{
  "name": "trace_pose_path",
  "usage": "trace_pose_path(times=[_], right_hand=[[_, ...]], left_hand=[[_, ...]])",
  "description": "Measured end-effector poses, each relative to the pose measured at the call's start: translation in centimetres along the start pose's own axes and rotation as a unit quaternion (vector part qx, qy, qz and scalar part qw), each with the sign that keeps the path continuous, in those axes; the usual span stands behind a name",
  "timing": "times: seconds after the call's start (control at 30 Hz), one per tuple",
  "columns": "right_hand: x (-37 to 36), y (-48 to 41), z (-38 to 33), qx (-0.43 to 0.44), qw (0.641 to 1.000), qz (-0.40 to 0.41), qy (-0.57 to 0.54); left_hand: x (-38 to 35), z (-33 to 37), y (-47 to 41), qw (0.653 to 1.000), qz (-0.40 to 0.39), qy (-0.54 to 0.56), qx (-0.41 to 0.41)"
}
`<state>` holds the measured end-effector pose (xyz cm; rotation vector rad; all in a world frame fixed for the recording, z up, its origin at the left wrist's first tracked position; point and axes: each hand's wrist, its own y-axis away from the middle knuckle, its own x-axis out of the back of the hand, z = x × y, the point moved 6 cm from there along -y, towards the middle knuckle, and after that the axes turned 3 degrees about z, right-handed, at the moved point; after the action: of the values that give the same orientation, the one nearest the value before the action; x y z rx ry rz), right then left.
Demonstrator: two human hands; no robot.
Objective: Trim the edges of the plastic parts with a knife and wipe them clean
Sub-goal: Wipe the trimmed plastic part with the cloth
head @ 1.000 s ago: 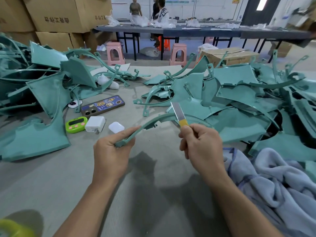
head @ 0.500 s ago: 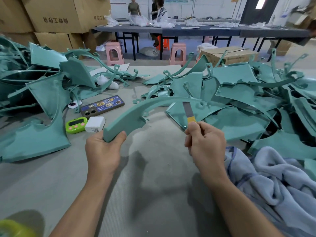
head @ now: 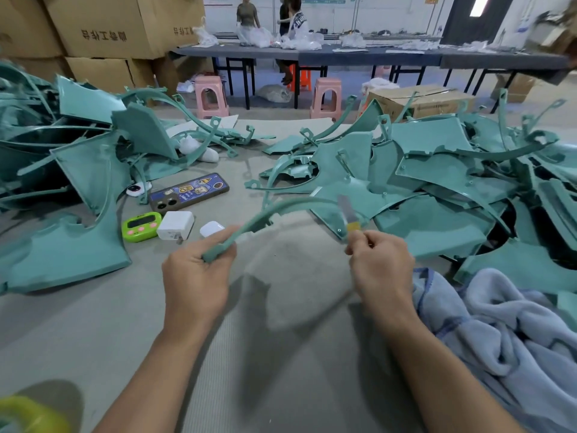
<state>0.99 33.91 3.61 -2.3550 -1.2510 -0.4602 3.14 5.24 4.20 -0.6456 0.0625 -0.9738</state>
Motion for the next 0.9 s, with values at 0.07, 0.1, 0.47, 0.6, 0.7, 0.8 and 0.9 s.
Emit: trace_pose_path(times=[0.07, 0.1, 0.47, 0.6, 0.7, 0.8, 0.9], right_hand=[[1.3, -1.0, 1.3, -0.041, 0.998, 0.050, 0.003], [1.5, -1.2, 1.6, -0.047, 0.997, 0.059, -0.005], [0.8, 0.8, -2.5, 0.119, 0.970, -0.047, 0.208], [6.3, -0.1, -0.9, 0.120, 0.884, -0.140, 0.429], [7.6, 2.1, 1.0, 0.098, 0.823, -0.250, 0.501], [7.6, 2.6, 0.0, 0.121, 0.821, -0.267, 0.490], [8.9, 1.6, -3.5, 0.184, 0.924, -0.146, 0.301]], left_hand=[[0.6, -1.8, -0.6, 0.995, 0.047, 0.025, 0.084], [0.6, -2.5, -0.7, 0.989, 0.061, 0.046, 0.126], [-0.9, -4.2, 0.5, 0.849, 0.065, 0.327, 0.411], [-1.3, -3.7, 0.6, 0.841, 0.034, 0.344, 0.415], [-2.1, -3.2, 1.0, 0.839, -0.010, 0.341, 0.424], [-3.2, -2.1, 1.5, 0.845, -0.064, 0.333, 0.413], [-4.2, -1.2, 2.3, 0.830, -0.119, 0.347, 0.421]])
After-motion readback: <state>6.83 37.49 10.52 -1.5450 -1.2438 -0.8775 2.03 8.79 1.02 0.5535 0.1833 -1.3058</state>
